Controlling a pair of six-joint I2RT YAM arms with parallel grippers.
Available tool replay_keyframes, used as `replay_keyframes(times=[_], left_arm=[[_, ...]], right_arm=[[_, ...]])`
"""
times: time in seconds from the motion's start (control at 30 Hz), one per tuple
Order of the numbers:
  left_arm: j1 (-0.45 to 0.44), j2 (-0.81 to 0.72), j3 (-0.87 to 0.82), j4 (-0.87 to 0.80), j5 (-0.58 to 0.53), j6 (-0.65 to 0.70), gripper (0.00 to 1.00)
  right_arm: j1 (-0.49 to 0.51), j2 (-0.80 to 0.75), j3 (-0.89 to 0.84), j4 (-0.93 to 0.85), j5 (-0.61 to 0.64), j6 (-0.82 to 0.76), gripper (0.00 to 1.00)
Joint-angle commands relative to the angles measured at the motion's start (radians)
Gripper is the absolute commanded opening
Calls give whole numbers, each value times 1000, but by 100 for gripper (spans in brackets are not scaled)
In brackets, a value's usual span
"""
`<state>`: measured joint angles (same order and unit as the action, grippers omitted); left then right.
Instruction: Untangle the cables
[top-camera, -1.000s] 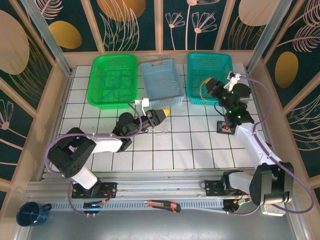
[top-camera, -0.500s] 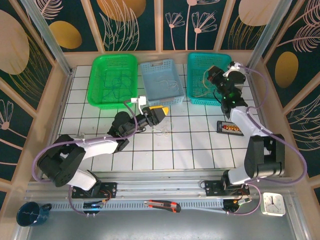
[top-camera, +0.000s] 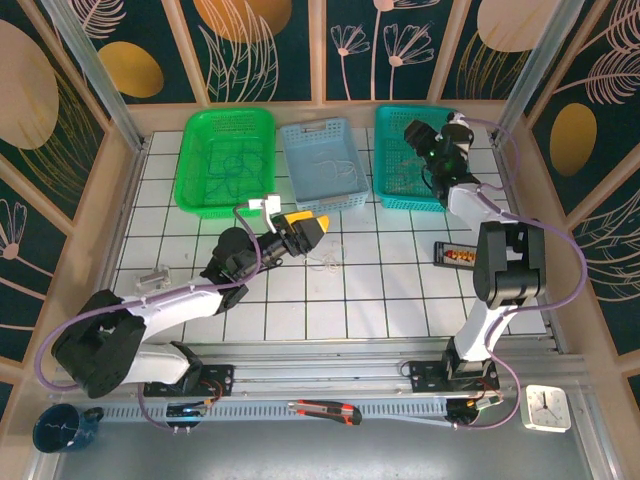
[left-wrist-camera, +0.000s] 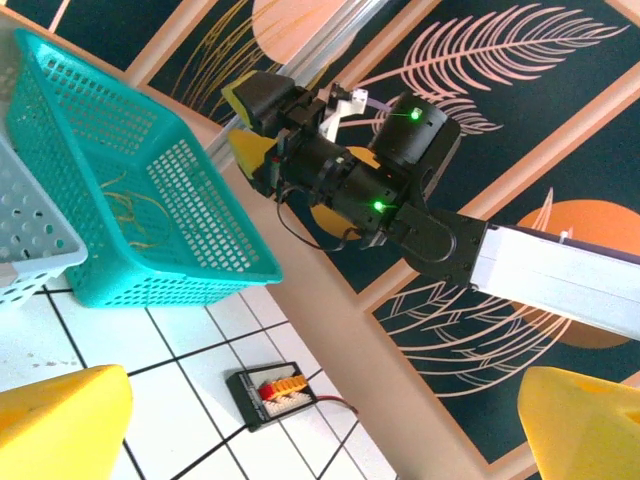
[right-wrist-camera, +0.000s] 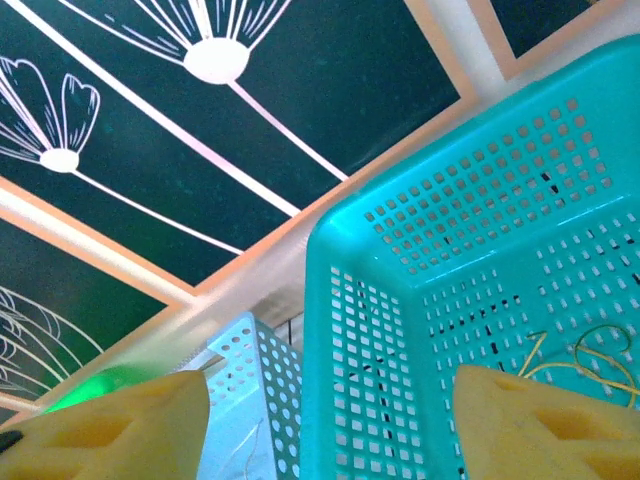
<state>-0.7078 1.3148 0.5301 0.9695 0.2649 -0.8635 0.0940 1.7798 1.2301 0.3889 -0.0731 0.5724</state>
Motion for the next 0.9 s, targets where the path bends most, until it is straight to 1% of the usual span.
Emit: replay_keyframes(times=[0.0,0.17,0.27,0.4,0.5,0.7,0.87], left_arm=[[-1,-25,-10,-30,-28,32,99],[2,-28,-10,-68,-50,53,99],[3,-26,-3,-111,-76,66,99],[16,-29,20,-210,-120,82,99],[40,-30,36,-269,-125,81,99],[104,-38,45,-341,-106,59,99],[128,-44,44,-353,-94,49,99]], right_arm=[[-3,-84,-53,7,-26,-13,66],[32,-215,-158,-5,-90,-16,66],[85,-305,-235,-27,-117,-25,65],[192,-398,-348,-71,-119,-49,64],[283,-436,-432,-97,-102,-69,63],[419,-412,-559,-131,-54,-140,58],[493,-304,-556,-193,-24,-221,53]])
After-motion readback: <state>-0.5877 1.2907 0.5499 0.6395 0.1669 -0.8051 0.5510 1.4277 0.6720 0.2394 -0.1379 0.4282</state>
